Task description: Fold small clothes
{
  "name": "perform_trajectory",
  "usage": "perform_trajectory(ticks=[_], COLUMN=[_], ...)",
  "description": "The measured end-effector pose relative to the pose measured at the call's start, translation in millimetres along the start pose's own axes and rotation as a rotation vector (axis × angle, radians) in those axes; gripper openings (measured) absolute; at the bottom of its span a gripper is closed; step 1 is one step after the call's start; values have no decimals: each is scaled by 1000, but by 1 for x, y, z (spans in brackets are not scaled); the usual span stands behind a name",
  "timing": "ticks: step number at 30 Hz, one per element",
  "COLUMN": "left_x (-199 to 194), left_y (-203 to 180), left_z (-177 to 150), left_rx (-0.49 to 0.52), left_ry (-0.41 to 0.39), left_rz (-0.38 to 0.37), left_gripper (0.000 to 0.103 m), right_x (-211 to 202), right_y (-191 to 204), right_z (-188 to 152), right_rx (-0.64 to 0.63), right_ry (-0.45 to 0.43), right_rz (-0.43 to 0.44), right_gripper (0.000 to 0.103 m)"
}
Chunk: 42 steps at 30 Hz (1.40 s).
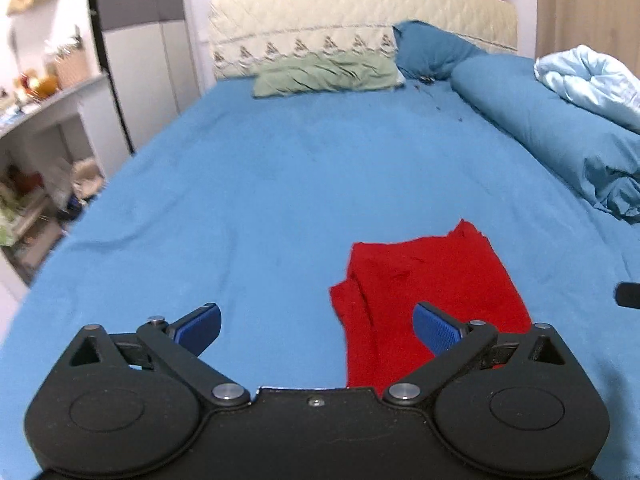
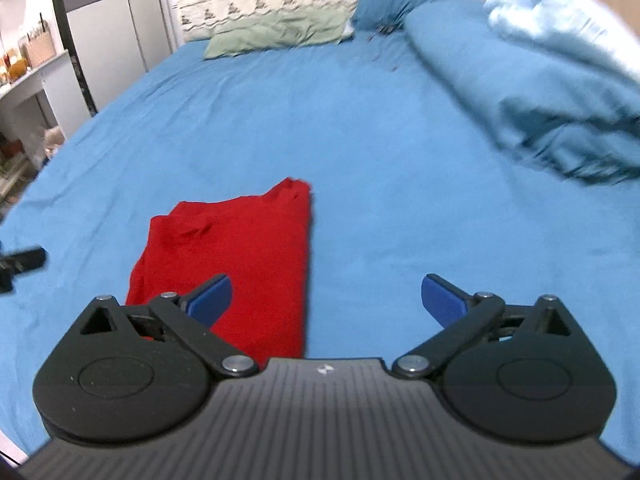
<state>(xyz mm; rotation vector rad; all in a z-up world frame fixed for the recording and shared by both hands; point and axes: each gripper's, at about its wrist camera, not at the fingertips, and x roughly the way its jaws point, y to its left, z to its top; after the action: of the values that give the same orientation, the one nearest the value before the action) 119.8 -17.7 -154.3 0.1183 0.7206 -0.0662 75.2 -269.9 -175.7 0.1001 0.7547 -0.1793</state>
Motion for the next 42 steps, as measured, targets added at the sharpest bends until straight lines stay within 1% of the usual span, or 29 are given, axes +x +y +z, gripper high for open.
perform_trajectory(ticks=[2, 5, 8, 10, 15, 21, 25, 42], left_x=[-23, -56, -75, -81, -90, -95, -96, -95], left_y=[1, 2, 3, 3, -3, -10, -11, -12], left_z=[-2, -9, -21, -30, -52, -57, -56, -58], left_rx=[9, 22, 19, 12, 22, 21, 35, 28], left_ry=[-9, -10, -1, 18, 52, 65, 61, 72], left_rz=[15, 15, 20, 17, 22, 0, -6, -2], left_gripper=[103, 103, 103, 103, 103, 103, 103, 103], right_x=[-27, -61, -84, -92, -98, -107, -109, -110], right_y=[1, 0, 4, 6, 7, 10, 14, 23], right_z=[-4, -14, -25, -36, -59, -72, -74, -74], right_rx=[-3, 26, 16, -4, 18, 25, 29, -12], right_ry=[11, 59, 86, 103, 167, 192, 200, 204], right_rz=[-19, -32, -68, -92, -98, -114, -115, -104], right_gripper=[103, 103, 103, 103, 103, 103, 103, 103])
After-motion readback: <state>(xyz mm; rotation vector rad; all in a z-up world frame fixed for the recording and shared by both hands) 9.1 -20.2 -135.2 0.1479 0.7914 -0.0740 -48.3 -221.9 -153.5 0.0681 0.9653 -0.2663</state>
